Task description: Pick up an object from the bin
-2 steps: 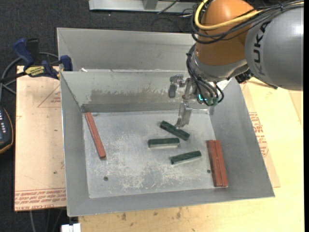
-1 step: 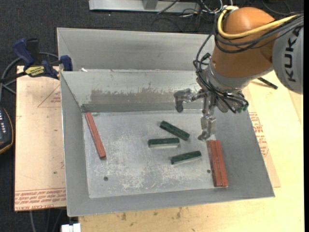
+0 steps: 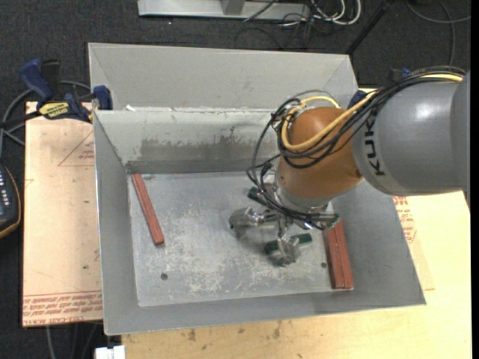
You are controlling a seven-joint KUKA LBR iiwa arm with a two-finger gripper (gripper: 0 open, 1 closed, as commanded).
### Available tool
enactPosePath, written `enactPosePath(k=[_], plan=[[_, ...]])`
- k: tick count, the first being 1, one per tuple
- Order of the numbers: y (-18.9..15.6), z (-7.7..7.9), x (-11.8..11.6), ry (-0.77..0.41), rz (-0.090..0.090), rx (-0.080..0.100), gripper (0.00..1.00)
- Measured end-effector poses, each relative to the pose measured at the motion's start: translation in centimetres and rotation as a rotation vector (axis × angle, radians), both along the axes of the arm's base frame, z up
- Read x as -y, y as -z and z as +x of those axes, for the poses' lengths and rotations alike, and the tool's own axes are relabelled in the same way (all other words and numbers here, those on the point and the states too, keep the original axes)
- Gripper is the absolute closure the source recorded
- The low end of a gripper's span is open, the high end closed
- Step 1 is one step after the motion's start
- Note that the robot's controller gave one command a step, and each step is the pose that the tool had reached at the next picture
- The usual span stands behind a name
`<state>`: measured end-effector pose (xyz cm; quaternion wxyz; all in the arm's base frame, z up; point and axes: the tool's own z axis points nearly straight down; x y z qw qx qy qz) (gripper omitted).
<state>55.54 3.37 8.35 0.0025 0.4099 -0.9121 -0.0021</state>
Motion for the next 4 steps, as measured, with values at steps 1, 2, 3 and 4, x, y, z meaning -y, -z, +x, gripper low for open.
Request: enactPosePath(k=[1, 2, 3, 4], plan=[[1.0, 3.4, 5.5, 0.032, 0.0, 0.014, 0.0], [0.9, 3.3, 5.2, 0.026, 0.0, 0.011, 1.0], [-11.0, 4.6, 4.8, 0.007, 0.0, 0.019, 1.0], [-17.0, 4.8, 6.1, -0.04, -0.001, 0.018, 1.0]])
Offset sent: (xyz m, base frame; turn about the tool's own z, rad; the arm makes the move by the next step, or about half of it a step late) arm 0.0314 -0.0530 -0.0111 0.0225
